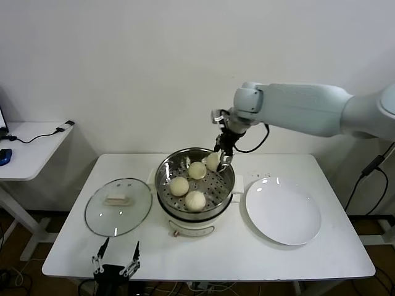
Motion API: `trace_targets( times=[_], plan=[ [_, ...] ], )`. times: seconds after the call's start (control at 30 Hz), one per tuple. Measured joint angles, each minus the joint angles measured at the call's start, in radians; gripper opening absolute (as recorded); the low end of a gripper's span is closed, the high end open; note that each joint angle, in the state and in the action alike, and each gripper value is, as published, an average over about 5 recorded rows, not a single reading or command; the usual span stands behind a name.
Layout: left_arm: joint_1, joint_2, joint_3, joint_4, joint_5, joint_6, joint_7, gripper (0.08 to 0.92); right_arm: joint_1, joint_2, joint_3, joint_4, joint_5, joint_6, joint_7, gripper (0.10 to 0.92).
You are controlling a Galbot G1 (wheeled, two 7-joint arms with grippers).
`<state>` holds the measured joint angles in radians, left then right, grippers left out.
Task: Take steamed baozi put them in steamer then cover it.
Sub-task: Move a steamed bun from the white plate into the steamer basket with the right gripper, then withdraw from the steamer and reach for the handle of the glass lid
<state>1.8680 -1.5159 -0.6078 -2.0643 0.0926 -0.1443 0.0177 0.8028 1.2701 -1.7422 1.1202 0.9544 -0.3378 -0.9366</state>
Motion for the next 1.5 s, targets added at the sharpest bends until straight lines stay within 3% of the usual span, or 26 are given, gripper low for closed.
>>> trace_targets(
  times=[0.43,0.7,0.97,1.27,1.5],
  plan=[
    [-0.01,0.003,-0.005,0.016,-0.008,-0.001,0.0,0.823,-0.085,0.031,-0.027,-0.016,-0.041,-0.011,0.026,0.699],
    [-0.015,0.003,-0.002,0.015,-0.007,0.004,0.001,0.823,-0.108,0.038,-0.015,-0.037,-0.057,-0.016,0.024,0.816],
    [-0.015,-0.001,0.001,0.014,-0.002,0.005,0.001,0.823,-0.092,0.02,0.002,-0.037,-0.063,-0.002,-0.007,0.823],
    [-0.015,0.001,0.0,0.013,0.002,0.005,0.001,0.823,-0.035,-0.064,0.044,0.003,-0.036,0.05,-0.019,0.823],
    [-0.02,0.002,0.001,0.009,0.015,0.007,0.002,0.823,-0.008,-0.214,0.074,0.095,0.0,0.188,0.114,0.823]
  ],
)
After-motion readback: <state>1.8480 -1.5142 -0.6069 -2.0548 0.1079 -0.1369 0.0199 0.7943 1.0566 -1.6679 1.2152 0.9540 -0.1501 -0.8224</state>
